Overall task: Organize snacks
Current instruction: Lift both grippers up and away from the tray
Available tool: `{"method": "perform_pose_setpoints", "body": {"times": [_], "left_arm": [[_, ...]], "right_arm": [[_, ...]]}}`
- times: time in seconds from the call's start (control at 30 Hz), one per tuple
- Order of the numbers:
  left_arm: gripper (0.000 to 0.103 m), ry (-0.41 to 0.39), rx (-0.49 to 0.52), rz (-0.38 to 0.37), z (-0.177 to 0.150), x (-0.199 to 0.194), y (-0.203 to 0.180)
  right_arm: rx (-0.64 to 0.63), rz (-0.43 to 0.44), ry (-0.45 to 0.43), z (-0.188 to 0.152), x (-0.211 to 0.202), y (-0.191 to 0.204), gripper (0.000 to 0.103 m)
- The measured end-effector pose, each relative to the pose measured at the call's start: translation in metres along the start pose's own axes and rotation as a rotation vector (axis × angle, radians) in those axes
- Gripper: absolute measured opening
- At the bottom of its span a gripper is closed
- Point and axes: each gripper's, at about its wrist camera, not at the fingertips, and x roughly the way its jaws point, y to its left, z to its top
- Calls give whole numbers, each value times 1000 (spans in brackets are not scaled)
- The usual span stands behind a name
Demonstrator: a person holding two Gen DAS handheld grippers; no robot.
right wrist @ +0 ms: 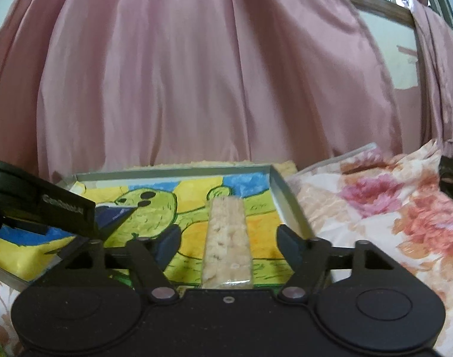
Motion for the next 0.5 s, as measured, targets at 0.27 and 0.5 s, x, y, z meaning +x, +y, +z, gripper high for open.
{"method": "perform_pose_setpoints", "body": {"times": [0.27, 0.5], "left_arm": [[102, -95, 4, -9, 8, -66, 18], [103, -144, 41, -18, 2, -127, 32]], "right_arm": [[-25, -13, -59, 31, -57, 1, 101], [-64, -6, -142, 52, -123, 9, 102]]}}
